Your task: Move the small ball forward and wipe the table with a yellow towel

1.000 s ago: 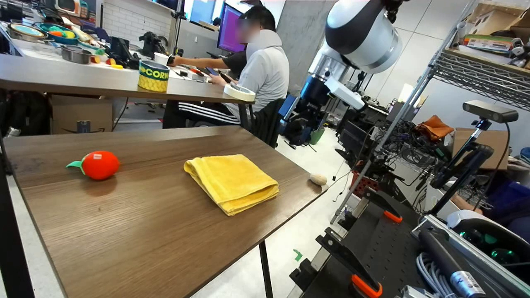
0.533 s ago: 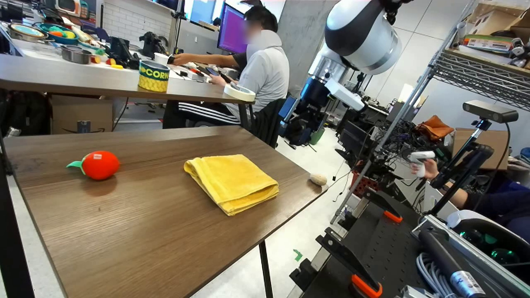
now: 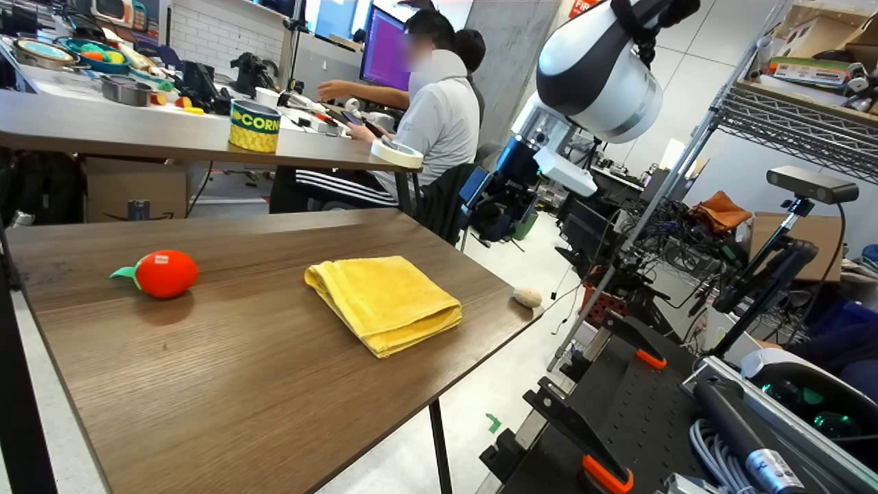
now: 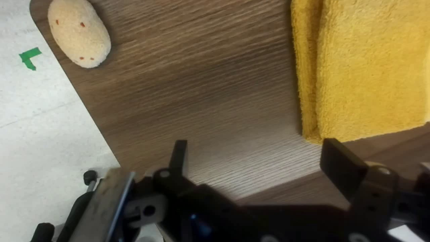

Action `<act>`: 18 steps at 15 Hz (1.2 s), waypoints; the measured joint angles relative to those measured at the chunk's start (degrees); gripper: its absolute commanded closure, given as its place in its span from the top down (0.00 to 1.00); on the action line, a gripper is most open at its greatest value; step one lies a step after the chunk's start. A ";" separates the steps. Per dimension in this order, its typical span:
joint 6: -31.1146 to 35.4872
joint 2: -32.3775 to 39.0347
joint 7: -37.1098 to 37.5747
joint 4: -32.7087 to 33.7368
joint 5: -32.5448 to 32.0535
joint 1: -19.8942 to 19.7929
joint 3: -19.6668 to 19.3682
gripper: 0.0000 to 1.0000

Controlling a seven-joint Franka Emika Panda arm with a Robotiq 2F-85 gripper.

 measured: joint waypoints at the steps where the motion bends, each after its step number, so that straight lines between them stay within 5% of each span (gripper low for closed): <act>1: 2.03 1.05 -0.40 0.00 0.51 -0.57 0.82 1.00; 8: 7.90 4.91 -2.13 -1.15 1.56 -0.99 11.17 1.00; 18: 7.89 4.90 -2.13 -0.84 1.13 1.71 11.47 1.00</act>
